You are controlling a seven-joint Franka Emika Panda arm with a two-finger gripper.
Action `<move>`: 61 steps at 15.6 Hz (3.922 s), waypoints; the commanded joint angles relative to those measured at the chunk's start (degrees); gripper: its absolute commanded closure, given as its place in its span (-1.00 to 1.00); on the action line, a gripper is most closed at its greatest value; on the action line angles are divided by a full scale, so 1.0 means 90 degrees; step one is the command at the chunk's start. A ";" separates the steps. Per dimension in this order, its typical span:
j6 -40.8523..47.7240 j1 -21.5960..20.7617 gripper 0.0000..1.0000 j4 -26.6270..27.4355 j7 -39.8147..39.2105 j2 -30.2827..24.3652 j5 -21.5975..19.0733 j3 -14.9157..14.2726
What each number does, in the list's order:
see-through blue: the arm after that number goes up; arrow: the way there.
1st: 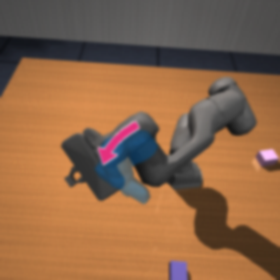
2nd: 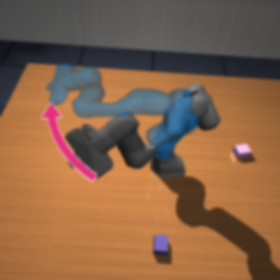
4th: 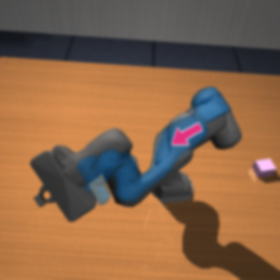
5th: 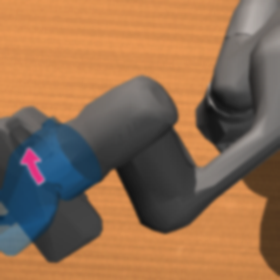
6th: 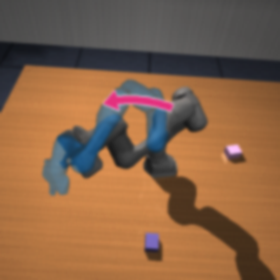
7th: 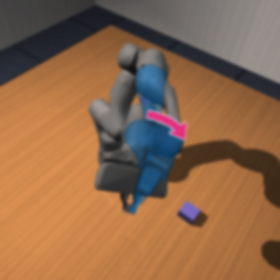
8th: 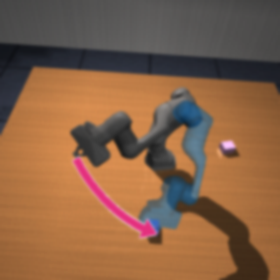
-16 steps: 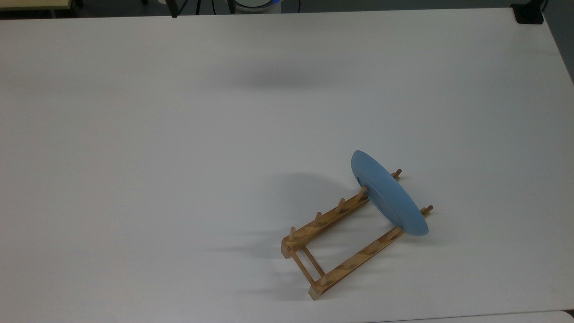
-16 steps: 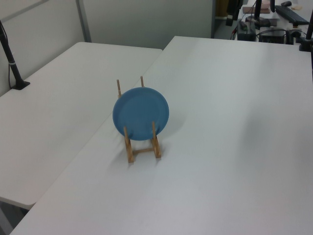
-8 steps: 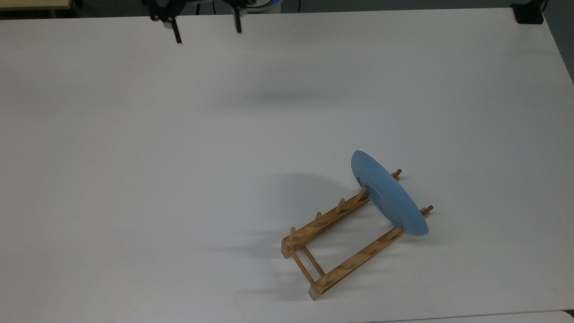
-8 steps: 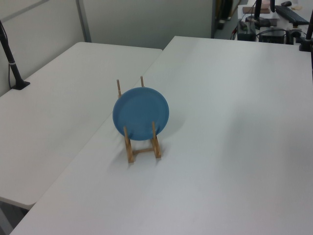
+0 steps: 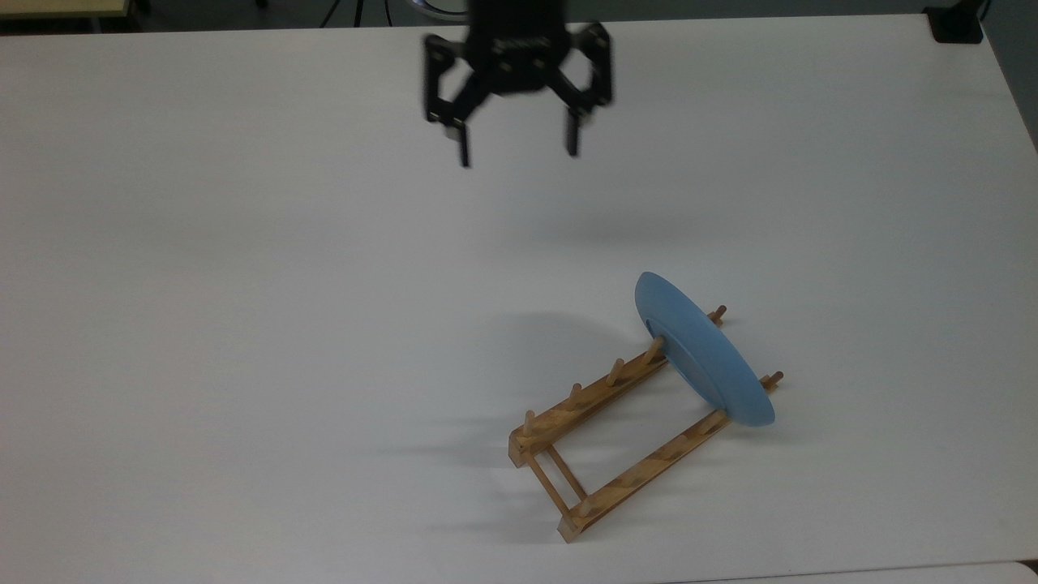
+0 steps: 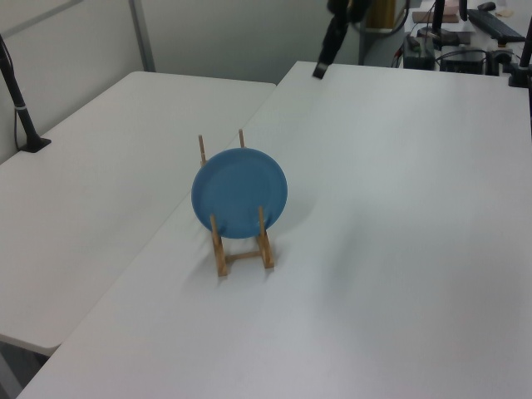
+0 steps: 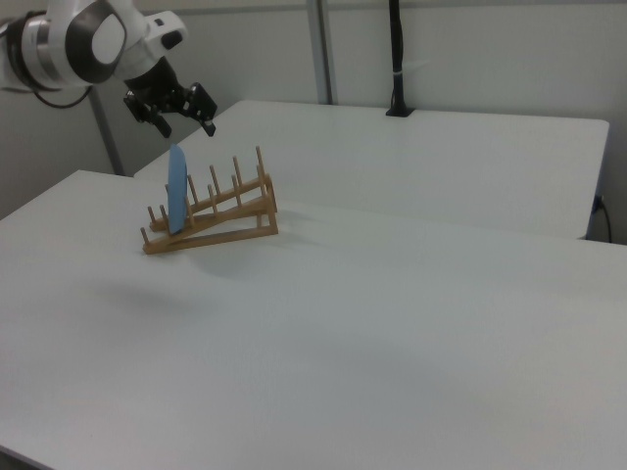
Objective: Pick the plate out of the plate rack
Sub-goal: 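Move the open gripper down toward the rim of the blue plate, then close the gripper on the plate rim and lift it off the rack, then carry the blue plate away from the rack and lower it flat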
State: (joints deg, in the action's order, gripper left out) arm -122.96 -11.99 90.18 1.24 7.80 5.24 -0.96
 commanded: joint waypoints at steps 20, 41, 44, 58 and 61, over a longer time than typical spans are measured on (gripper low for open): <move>-0.1719 -0.1061 0.28 -0.0440 0.4031 0.1819 0.2522 0.0331; -0.0209 -0.0056 1.00 -0.0255 0.2631 0.0307 0.1227 0.0497; 0.0778 0.0617 1.00 -0.0255 0.0922 0.0014 0.0299 0.0487; 0.1565 0.3196 1.00 0.1052 -0.3341 0.0412 -0.0720 0.0429; 0.0861 0.3382 1.00 0.1395 -0.3351 0.0793 -0.0681 0.0429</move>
State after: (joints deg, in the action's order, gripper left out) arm -110.04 17.10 99.18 -27.75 13.80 -0.23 2.59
